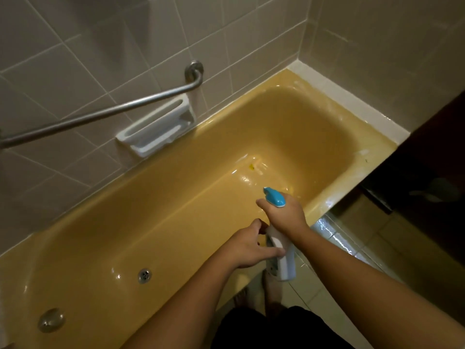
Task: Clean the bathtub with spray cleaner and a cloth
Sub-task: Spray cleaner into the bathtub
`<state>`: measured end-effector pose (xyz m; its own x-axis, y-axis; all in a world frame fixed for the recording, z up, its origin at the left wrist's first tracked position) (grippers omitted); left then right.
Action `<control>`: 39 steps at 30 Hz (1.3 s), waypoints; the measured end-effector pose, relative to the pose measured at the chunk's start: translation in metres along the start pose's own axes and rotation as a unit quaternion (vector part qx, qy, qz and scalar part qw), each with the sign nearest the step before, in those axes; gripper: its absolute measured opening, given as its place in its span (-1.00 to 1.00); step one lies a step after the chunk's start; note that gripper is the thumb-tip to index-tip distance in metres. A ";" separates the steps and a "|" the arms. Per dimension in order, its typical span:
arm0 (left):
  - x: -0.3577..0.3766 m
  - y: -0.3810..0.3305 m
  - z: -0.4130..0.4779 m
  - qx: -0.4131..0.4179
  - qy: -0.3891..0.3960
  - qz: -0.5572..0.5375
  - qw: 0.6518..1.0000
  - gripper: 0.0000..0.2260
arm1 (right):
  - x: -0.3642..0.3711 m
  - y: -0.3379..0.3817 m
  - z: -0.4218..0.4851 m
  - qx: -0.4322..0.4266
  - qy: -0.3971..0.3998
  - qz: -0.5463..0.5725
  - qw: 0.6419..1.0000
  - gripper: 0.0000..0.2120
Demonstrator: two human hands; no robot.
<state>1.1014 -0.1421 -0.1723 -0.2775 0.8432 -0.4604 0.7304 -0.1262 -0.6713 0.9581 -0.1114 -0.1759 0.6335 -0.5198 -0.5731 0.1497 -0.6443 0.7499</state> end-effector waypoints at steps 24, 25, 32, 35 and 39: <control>0.087 -0.177 0.022 0.185 0.074 0.014 0.980 -0.38 | -0.216 -0.036 -0.007 -0.056 -0.112 0.135 0.983 -0.71; 0.097 -0.192 0.025 0.199 0.075 0.018 0.977 -0.39 | -0.234 -0.044 -0.007 -0.059 -0.116 0.140 0.981 -0.70; 0.167 -0.307 0.055 0.283 0.086 0.020 0.955 -0.37 | -0.359 -0.094 0.002 -0.090 -0.163 0.128 0.974 -0.77; 0.192 -0.349 0.071 0.306 0.106 0.030 0.946 -0.28 | -0.404 -0.108 0.010 -0.091 -0.189 0.137 0.968 -0.76; 0.215 -0.408 0.096 0.350 0.125 0.040 0.927 -0.27 | -0.455 -0.120 0.026 -0.102 -0.235 0.162 0.953 -0.72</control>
<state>0.6844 0.0407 -0.0532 -0.0228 0.9002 -0.4349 0.1338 -0.4283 -0.8937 0.6321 0.1879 -0.0136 0.2693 -0.8972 -0.3500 0.1795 -0.3103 0.9336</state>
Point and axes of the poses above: each hand's wrist, its own z-axis towards the middle knuckle, its own x-axis out of the palm, y = z × x, the point moved 4 cm from there along z, towards the middle knuckle, and after that the axes turned 9 degrees about -y, right-handed, at the moved point
